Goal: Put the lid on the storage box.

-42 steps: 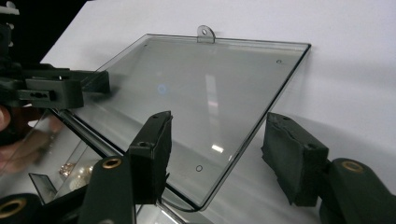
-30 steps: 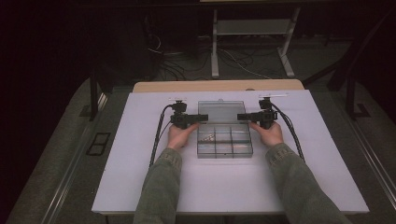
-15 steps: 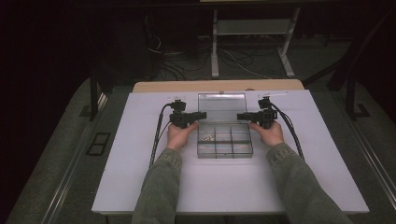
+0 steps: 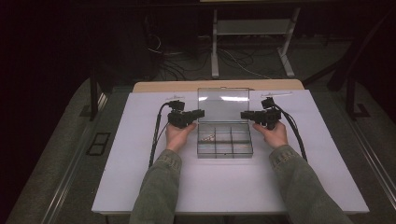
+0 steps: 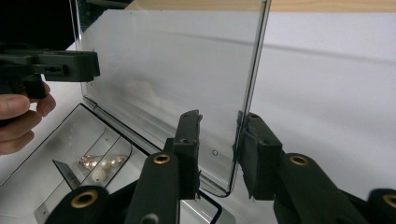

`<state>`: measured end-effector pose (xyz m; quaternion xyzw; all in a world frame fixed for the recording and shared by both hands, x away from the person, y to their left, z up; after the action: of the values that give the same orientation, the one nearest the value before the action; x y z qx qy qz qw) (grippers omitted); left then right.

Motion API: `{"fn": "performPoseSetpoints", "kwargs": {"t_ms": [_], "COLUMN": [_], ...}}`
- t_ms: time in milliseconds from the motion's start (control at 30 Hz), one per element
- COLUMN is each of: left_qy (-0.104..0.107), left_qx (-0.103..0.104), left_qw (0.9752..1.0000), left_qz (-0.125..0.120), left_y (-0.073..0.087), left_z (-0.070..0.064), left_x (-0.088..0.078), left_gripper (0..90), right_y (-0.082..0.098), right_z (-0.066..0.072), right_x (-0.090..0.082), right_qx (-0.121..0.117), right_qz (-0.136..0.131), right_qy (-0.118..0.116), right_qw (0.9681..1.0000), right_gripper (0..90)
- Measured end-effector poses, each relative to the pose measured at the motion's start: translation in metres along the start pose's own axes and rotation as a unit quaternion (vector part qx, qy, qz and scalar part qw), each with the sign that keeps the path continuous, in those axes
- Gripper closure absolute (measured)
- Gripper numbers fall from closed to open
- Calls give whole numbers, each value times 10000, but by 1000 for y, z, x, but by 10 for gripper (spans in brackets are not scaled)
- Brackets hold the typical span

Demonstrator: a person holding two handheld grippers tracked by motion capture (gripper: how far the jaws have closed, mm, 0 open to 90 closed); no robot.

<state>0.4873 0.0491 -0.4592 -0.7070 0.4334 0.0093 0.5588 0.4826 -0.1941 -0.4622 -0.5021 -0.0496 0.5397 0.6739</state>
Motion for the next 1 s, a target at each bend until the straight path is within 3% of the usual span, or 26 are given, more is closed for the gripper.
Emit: {"fn": "performPoseSetpoints", "kwargs": {"t_ms": [267,433,600,700,867,1000], "left_qy": [53,217,207,183,227,234], "left_qx": [-41,-301,-488,-442,-432,-369], "left_qw": [10000,9992,9975,9978,9976,9977], "left_qz": [25,-160,-470,-467,-500,-523], "left_y": [0,-9,-21,-21,-22,-22], "left_z": [1,-1,0,1,1,1], "left_x": [2,5,4,4,3,3], "left_gripper": [726,617,654,715,732,732], "right_y": [1,1,1,1,0,-8], "right_z": [-2,-2,-2,-2,-2,-2], "right_x": [-1,-1,-1,-1,-2,-4], "right_qx": [-19,-74,-109,-124,-282,-187], "right_qz": [-59,-67,-62,-30,110,-14], "right_qy": [-97,-128,-119,-102,-30,-105], "right_qw": [9999,9999,9999,9999,9995,9998], "right_gripper": [715,715,715,713,699,673]}}
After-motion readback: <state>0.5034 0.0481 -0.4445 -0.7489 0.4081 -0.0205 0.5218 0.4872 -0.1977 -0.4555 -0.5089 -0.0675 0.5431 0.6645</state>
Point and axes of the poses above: each handheld gripper's, and its own axes: x roughly forward along the jaws, y roughly out of its underside, z roughly to its left, the point moved 7 cm from there along x, roughly forward along the jaws, and after that the axes turned 10 degrees about -y, right-handed, at the moved point
